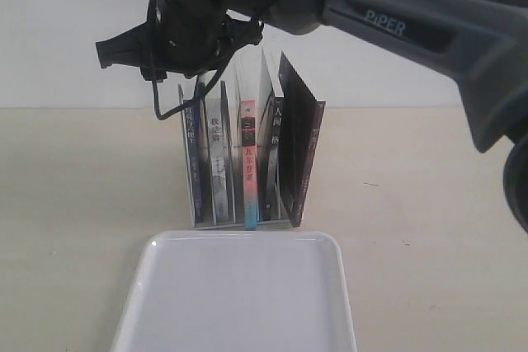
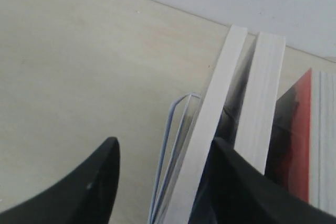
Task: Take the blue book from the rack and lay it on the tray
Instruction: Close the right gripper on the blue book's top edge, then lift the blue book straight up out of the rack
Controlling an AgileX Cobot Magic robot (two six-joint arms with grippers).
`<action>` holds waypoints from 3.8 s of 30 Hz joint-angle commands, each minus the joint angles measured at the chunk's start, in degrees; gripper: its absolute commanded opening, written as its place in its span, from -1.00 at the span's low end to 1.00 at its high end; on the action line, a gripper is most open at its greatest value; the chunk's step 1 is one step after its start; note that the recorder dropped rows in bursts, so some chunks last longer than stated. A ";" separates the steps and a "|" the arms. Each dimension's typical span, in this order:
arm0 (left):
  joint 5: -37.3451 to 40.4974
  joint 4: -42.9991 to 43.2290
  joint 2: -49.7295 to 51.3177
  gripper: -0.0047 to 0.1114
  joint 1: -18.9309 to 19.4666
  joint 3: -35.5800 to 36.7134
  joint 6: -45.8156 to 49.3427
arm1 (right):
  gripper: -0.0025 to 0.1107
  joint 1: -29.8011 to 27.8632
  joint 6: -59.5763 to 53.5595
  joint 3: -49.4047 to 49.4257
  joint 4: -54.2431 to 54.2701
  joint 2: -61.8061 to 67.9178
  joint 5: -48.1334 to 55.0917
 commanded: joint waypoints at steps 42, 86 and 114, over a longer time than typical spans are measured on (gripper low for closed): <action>-0.41 -0.59 0.19 -0.85 0.20 -0.20 -0.53 | -0.39 -0.22 1.58 -0.22 -0.73 4.05 -1.61; -0.41 -0.59 0.19 -0.85 0.20 -0.20 -0.53 | -0.96 -0.22 1.55 -0.22 -3.72 -11.95 2.26; -0.41 -0.59 0.19 -0.85 0.20 -0.20 -0.53 | -0.96 -0.12 -4.52 -0.22 -2.74 -28.49 15.87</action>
